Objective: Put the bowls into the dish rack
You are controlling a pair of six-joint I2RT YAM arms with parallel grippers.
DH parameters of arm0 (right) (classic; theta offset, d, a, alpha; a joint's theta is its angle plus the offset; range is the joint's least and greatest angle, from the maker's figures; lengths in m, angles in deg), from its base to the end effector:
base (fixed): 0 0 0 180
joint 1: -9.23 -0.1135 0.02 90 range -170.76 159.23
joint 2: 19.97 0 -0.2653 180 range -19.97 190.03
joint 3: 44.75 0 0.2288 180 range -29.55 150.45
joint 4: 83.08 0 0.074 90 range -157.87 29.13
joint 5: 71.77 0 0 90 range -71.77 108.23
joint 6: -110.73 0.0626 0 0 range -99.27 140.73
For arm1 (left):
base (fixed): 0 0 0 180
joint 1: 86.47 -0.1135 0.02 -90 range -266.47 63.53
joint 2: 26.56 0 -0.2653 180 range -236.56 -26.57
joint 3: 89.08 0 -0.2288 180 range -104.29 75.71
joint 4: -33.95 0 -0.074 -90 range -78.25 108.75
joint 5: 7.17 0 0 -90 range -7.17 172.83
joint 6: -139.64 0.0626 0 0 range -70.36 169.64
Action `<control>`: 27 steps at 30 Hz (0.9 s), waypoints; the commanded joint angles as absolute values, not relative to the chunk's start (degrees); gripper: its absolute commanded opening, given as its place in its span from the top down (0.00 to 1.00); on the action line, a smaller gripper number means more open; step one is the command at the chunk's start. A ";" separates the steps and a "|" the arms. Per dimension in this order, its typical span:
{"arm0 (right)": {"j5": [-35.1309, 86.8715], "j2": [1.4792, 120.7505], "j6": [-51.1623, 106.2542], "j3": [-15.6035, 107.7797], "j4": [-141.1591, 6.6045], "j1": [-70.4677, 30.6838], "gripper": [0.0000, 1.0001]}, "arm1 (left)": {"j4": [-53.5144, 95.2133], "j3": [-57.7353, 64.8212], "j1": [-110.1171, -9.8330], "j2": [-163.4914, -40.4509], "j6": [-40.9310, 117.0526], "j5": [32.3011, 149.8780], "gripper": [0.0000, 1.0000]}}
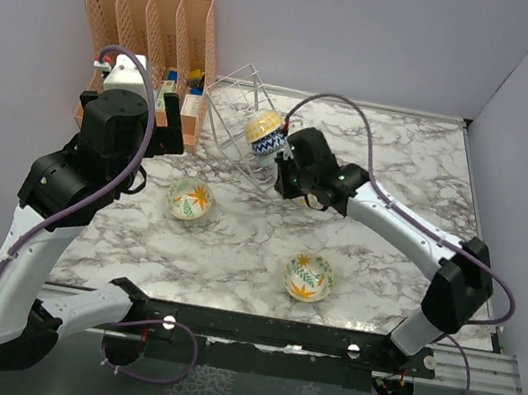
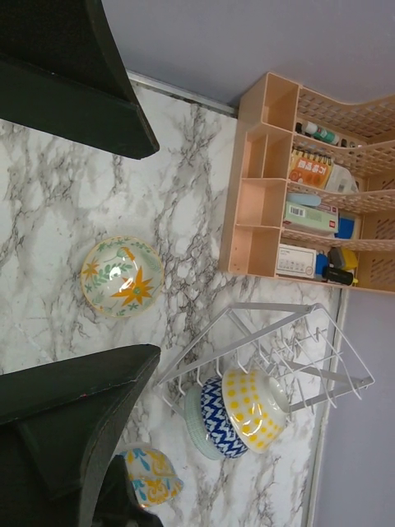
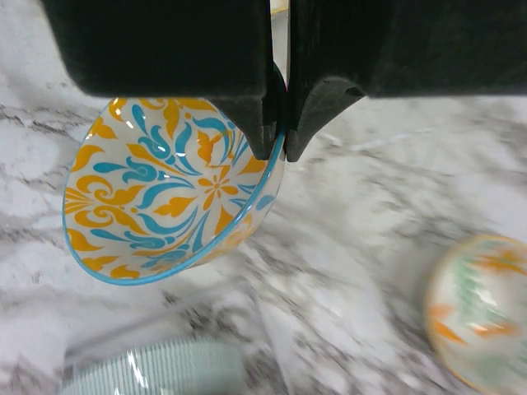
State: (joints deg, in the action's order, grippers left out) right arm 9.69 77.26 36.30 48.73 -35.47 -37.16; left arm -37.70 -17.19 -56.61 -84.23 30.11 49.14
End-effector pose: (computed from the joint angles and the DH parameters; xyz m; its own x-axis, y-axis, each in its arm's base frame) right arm 0.2596 0.2590 0.2556 -0.6940 -0.3437 -0.6326 -0.4835 0.8735 0.0559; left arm 0.1399 -0.0403 0.4685 -0.2843 -0.1575 -0.9457 -0.1371 0.9829 -0.1225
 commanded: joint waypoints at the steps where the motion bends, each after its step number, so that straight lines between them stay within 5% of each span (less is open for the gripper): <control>1: 22.14 70.38 45.98 57.81 -41.76 -35.68 0.99 | -38.67 -19.62 -56.29 -83.51 31.11 49.01 0.01; 10: 39.95 74.51 75.89 53.45 -83.04 -27.70 0.99 | -38.73 -23.37 -56.28 -83.79 33.70 47.95 0.01; 18: 37.11 90.41 97.35 55.42 -117.21 -26.51 0.99 | -39.40 -25.17 -56.26 -84.31 34.30 47.11 0.01; 27: 30.38 99.74 102.59 58.32 -126.87 -24.08 0.99 | -38.61 -24.13 -56.30 -85.51 35.30 46.79 0.01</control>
